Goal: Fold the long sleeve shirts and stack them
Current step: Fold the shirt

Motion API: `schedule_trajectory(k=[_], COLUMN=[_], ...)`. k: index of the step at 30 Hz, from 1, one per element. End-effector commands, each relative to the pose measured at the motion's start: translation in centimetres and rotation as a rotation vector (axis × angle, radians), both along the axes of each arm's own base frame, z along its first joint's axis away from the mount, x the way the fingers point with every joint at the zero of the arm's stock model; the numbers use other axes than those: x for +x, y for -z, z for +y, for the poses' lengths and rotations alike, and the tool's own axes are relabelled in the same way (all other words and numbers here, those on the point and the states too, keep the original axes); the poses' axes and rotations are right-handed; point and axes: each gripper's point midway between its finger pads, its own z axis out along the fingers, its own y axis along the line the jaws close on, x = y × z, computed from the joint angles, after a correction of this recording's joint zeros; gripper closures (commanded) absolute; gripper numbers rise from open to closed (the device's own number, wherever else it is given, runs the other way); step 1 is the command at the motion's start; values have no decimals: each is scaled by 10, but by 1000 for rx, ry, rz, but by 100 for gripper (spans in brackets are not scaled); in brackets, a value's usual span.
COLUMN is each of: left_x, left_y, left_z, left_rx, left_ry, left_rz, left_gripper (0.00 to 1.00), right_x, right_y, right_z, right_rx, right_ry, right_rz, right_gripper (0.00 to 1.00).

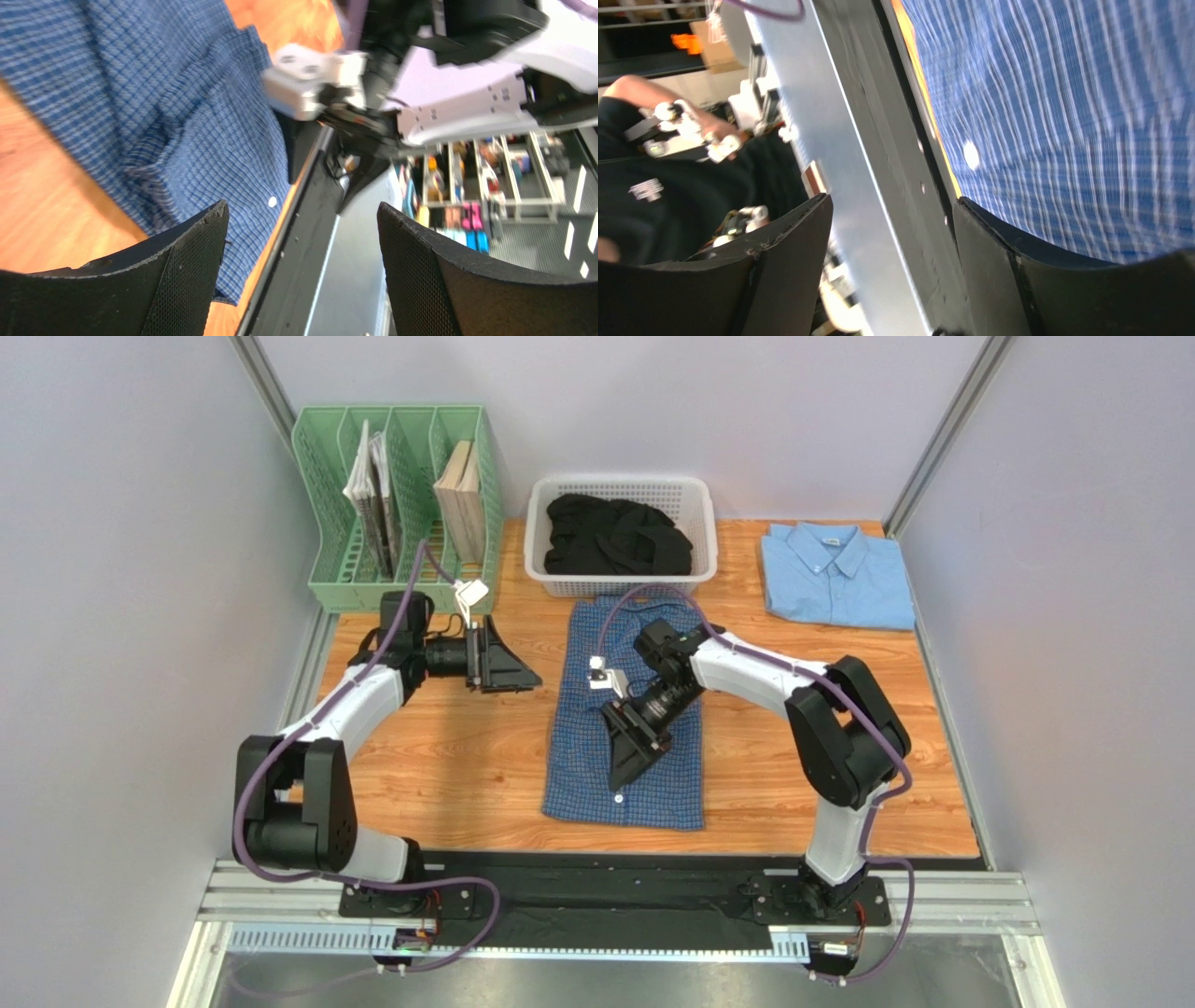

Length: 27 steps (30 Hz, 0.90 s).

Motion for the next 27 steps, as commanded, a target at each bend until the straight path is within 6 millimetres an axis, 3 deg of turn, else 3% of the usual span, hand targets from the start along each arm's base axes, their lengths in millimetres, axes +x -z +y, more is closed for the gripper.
schedule_trajectory(k=[1,3,5,6,10,14,17,19,25,27], left_x=[4,7,11,13,16,19,20,21,39,45], left_y=[-9,-11,-13,-15,-18,-16,-15,-16,-27,-32], left_z=[6,9,14,16,24,32,36,38,59,66], left_rx=[-3,6,7,6,12,21,26,24,-28,-39], left_ry=[-62,-85,-119,-129,-156,-184,-199,-209,-302,-330], left_rz=[-72,-91,-92,-106,-121,-115,-119,-115,-106,-112], left_gripper=[14,12,2,1,1,1,1,1,1,1], right_x=[1,-9,-12,-16,-23,-19,-17,-18,-18,-15], right_y=[-27,-14,-4,-1,15,61,75,65,-33,-47], right_z=[35,45,54,62,77,70,68,73,107,118], right_rx=[76,65,52,63,57,-34,-57,-34,176,235], right_ry=[-14,-67,-87,-104,-132,-136,-135,-143,-80,-63], right_rz=[-129,-167,-167,-174,-137,-117,-88,-99,-135,-144], right_gripper=[21,15,5,0,0,0,0,0,0,0])
